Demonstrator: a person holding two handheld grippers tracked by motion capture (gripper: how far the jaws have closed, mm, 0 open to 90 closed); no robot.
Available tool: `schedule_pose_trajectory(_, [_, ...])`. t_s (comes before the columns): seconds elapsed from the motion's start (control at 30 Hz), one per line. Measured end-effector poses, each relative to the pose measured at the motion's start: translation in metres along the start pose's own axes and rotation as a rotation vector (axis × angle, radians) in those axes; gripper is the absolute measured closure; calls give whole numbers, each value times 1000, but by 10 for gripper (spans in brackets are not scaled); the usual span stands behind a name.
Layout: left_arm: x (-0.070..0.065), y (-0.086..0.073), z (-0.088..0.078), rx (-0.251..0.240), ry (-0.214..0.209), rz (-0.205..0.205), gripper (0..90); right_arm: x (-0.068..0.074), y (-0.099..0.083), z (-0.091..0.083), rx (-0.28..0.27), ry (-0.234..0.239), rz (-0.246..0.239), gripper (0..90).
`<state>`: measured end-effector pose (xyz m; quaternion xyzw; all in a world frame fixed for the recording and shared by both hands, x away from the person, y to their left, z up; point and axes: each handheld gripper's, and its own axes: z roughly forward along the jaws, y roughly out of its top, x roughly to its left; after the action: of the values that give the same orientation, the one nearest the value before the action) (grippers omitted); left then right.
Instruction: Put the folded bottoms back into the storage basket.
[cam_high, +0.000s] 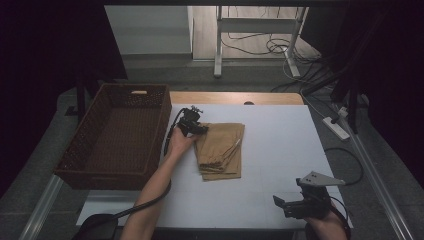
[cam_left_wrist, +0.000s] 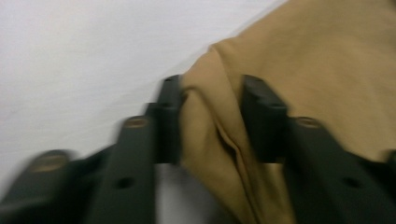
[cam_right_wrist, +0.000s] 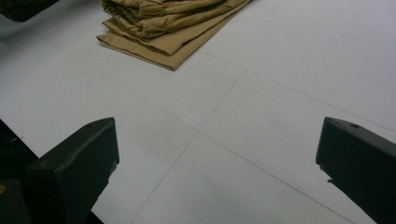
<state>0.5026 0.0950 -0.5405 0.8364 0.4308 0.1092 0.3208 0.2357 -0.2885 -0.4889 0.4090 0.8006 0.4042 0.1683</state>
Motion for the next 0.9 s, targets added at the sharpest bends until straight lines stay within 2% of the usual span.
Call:
schedule_pose_trajectory(0.07, [0, -2, 0, -16, -16, -2, 730, -1, 0, 0, -2, 2, 4, 2])
schedule_pose_trajectory(0.17, [4, -7, 1, -50, -48, -17, 746, -2, 0, 0, -1, 12, 13, 2])
schedule_pose_trajectory(0.27, [8, -12, 1, -84, -73, -31, 747, -4, 1, 1, 14, 60, 19, 3])
schedule_pose_trajectory(0.37, [6, -13, 1, -91, -61, -17, 746, -4, 1, 2, 22, 77, 19, 16])
schedule_pose_trajectory(0.67, [5, -17, 2, -113, -52, -17, 745, -1, 11, 3, -31, 101, -16, 15])
schedule_pose_trajectory(0.8, [5, -17, 2, -114, -53, -22, 743, 4, 17, 11, 5, 97, -70, 14])
schedule_pose_trajectory(0.9, [4, -17, 2, -117, -45, -17, 744, 8, 20, 18, -7, 126, -68, 6])
